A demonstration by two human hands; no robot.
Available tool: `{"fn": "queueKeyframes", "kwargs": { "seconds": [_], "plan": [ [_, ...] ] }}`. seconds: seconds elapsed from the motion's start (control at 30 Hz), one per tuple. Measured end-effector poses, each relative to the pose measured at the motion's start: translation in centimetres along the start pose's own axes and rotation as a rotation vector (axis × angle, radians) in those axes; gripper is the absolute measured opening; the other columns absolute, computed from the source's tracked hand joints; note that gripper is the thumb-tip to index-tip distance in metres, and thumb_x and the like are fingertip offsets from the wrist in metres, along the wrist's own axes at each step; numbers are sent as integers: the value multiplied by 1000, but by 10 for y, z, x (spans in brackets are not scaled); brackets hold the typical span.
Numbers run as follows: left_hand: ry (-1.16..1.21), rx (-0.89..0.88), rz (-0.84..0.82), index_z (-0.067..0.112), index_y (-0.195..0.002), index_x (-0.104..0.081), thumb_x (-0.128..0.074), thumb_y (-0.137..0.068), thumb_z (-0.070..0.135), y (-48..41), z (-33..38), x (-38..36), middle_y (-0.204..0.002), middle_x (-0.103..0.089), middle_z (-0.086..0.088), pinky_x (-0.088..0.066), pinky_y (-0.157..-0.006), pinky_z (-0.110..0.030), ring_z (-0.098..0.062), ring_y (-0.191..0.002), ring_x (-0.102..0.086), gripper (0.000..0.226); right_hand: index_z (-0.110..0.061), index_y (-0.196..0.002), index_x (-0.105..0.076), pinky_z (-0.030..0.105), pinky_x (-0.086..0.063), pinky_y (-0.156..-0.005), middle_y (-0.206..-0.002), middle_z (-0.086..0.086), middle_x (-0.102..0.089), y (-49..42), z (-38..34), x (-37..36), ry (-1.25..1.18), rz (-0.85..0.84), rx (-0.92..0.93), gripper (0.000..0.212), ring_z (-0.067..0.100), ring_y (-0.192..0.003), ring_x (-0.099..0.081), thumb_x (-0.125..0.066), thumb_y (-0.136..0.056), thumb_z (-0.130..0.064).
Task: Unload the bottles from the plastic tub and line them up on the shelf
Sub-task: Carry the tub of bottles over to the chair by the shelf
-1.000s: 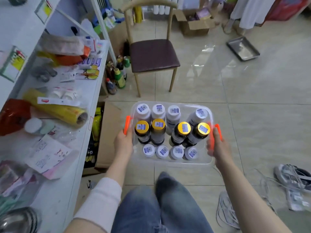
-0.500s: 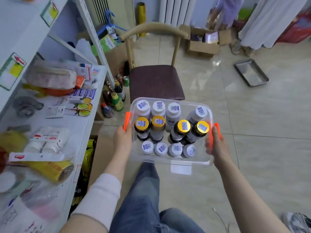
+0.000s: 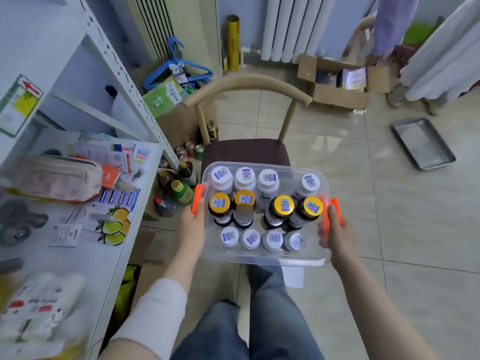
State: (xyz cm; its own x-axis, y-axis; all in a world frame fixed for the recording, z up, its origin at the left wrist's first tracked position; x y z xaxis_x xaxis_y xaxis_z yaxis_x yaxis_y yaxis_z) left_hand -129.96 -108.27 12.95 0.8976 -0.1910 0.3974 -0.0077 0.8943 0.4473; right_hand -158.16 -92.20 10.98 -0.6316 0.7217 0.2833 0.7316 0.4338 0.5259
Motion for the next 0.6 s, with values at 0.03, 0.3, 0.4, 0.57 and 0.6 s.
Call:
{"fn": "queueKeyframes", "kwargs": {
  "seconds": [0.03, 0.3, 0.4, 0.57, 0.6],
  "plan": [
    [15, 6, 16, 6, -96, -59, -38, -94, 45, -13, 2, -7, -82, -58, -11, -37, -62, -30, -24, -78, -54, 44, -29, -86, -56, 27, -32, -48, -69, 9, -47, -17, -7, -8, 8, -17, 1, 30, 18, -54, -41, -46, -83, -57],
    [16, 84, 89, 9, -95, -58, -39, -94, 45, -98, 22, -49, -88, -61, -17, -42, -72, -35, -25, -81, -57, 40, -20, -83, -52, 23, -34, -45, -66, 6, -46, -123, -45, -53, 84, -90, -16, 32, 11, -44, -43, -43, -90, -50],
    [0, 103, 109, 8, -91, -57, -39, -94, 42, -133, 20, -62, -84, -59, -16, -39, -66, -33, -27, -80, -56, 39, -20, -95, -58, 30, -39, -59, -78, 7, -53, -160, -45, -72, 101, -70, -49, 40, 20, -65, -50, -45, -84, -56],
    [-21, 115, 113, 7, -92, -59, -38, -93, 46, -209, -11, -102, -82, -62, -16, -40, -64, -31, -28, -78, -57, 45, -23, -87, -54, 29, -38, -57, -85, 6, -56, -237, -13, -113, 121, -29, -62, 51, 20, -68, -50, -44, -68, -69],
    [-22, 118, 109, 6, -95, -60, -38, -93, 48, -224, -21, -110, -85, -63, -17, -41, -67, -33, -29, -80, -59, 47, -22, -87, -54, 30, -41, -60, -87, 5, -58, -251, -5, -120, 136, -20, -61, 51, 20, -70, -52, -44, -70, -69]
  ]
}}
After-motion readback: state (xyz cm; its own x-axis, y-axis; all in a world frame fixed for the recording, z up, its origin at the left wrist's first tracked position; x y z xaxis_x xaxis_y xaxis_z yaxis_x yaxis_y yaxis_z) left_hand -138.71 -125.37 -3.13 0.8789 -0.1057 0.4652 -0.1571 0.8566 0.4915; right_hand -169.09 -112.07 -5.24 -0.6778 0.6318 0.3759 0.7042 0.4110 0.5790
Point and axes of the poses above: each hand's wrist, its own y-axis away from the middle knuckle, its own x-axis out of the back of the hand, z = x × y, the point moved 6 cm from there along -y, towards the middle knuckle
